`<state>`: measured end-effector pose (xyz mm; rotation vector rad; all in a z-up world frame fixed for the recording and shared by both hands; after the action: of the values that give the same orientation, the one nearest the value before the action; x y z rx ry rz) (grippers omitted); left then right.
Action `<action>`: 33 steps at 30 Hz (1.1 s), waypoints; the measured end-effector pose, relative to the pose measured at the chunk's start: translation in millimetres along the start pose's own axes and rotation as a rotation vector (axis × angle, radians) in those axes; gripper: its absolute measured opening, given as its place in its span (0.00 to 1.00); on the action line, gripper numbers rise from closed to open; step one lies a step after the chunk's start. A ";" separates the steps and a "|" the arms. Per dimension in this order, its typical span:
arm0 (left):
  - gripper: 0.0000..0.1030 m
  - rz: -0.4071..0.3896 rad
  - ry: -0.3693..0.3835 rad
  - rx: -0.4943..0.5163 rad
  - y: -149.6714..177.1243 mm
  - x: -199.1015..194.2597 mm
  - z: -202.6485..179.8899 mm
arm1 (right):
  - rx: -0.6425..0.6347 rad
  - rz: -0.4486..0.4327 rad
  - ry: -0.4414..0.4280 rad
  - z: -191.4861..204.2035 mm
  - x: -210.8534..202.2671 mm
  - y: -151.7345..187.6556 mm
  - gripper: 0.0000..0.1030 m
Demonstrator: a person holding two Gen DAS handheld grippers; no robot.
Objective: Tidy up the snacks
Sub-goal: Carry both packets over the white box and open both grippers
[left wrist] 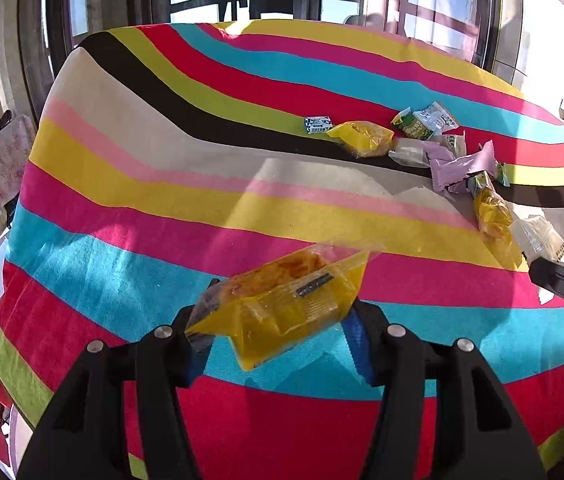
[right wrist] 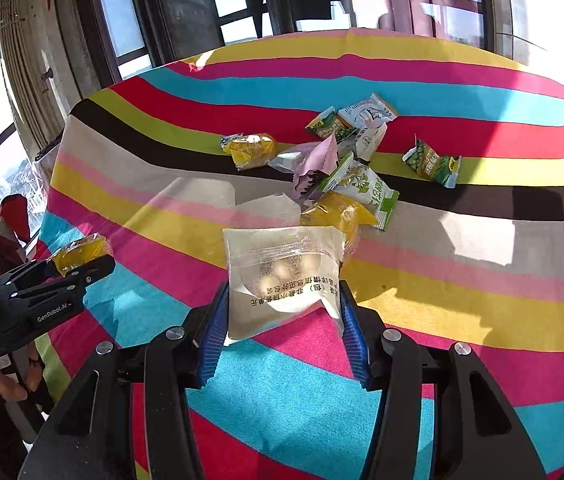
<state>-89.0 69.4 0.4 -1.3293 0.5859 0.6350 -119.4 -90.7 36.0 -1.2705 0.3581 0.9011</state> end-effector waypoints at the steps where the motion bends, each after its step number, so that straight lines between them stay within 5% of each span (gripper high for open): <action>1: 0.55 -0.004 -0.006 -0.001 2.3 -2.3 2.9 | -0.016 0.004 -0.003 6.9 0.3 2.4 0.49; 21: 0.56 -0.034 -0.103 -0.191 63.3 -46.1 105.4 | -0.328 0.111 -0.178 167.9 10.3 63.0 0.49; 27: 0.56 -0.024 -0.193 -0.266 117.6 -90.3 151.1 | -0.462 0.147 -0.288 221.0 -3.8 98.1 0.49; 33: 0.56 0.085 -0.217 -0.388 197.2 -115.4 192.9 | -0.589 0.241 -0.401 261.3 -2.6 146.2 0.49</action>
<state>-305.1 274.7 -24.7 -1.5744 0.3530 0.9848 -291.9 153.3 18.7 -1.5506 -0.0888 1.5096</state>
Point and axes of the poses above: each gripper's, at about its wrist camera, not at the fingertips, and x roughly the way its jaws point, z to its left, y to its underside, the point moved 4 cm from there along x, roughly the way its jaws point, and after that the axes turned 12 degrees about x, right-handed, at the moved point
